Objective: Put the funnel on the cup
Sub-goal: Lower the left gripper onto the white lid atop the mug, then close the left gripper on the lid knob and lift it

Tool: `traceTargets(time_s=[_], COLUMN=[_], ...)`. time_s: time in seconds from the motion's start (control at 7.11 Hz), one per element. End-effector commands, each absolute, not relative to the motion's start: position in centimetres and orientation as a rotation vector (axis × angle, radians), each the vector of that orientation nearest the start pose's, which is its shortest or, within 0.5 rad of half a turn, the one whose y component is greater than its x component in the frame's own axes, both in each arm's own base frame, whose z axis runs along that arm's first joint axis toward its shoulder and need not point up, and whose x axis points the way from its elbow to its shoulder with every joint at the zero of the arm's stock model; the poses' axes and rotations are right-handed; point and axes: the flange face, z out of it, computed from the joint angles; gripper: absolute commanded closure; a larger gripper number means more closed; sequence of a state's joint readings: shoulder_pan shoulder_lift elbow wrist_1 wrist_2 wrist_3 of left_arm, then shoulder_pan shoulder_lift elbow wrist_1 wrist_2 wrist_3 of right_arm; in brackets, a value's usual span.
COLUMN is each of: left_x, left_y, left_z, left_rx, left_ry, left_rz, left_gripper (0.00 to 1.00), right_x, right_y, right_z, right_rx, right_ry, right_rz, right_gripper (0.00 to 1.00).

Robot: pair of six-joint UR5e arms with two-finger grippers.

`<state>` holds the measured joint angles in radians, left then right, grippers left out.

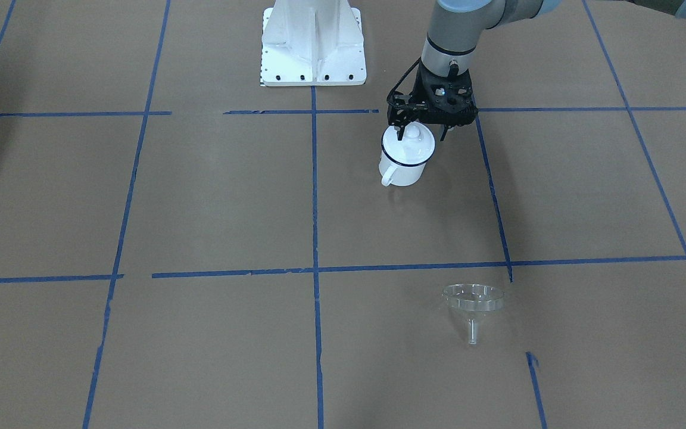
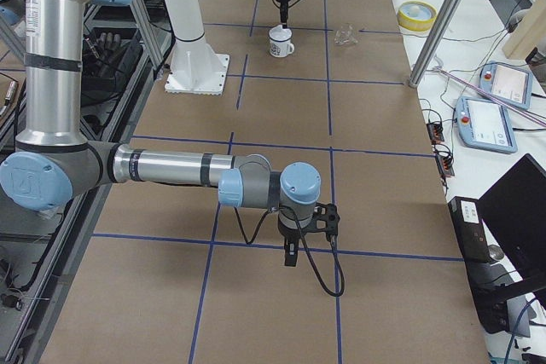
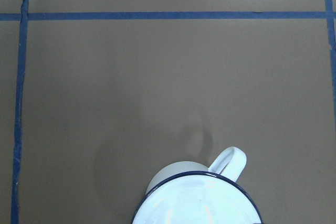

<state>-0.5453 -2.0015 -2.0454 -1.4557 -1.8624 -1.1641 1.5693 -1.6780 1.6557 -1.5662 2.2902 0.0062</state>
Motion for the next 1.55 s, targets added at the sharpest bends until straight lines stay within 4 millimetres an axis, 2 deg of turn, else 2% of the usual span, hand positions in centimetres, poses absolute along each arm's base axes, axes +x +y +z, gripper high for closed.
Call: traceTargets(time_s=[0.0,0.14,0.42,0.56,0.7,0.84,0.99,1.27,1.41], left_x=[43.3,43.3,43.3,43.3,43.0,42.7,41.5,36.8,33.9], left_y=[-37.0,-36.9,-36.9,-36.9,-36.9,-37.0,-36.8,-37.0,-39.2], left_z=[23.9,23.9,23.8,23.8,23.7,23.5,22.5,20.6,20.7], left_rx=[0.101,0.100,0.100,0.100,0.103,0.105,0.117,0.124,0.188], left_ry=[0.819,0.820,0.820,0.820,0.824,0.827,0.842,0.806,0.793], left_rz=[0.006,0.006,0.006,0.006,0.006,0.004,-0.001,-0.029,-0.009], left_gripper=[0.20,0.25,0.45,0.65,0.92,1.00,1.00,1.00,1.00], right_x=[6.7,6.7,6.7,6.7,6.7,6.7,6.7,6.7,6.7], right_y=[-44.5,-44.5,-44.6,-44.5,-44.5,-44.5,-44.5,-44.5,-44.5], right_z=[67.1,67.0,67.0,67.1,67.1,67.1,67.0,67.1,67.1], right_rx=[-0.020,-0.019,-0.019,-0.020,-0.020,-0.020,-0.019,-0.020,-0.020], right_ry=[-0.719,-0.719,-0.719,-0.719,-0.719,-0.719,-0.719,-0.719,-0.719], right_rz=[0.011,0.010,0.010,0.011,0.011,0.011,0.010,0.011,0.011], right_gripper=[0.00,0.00,0.00,0.00,0.00,0.00,0.00,0.00,0.00])
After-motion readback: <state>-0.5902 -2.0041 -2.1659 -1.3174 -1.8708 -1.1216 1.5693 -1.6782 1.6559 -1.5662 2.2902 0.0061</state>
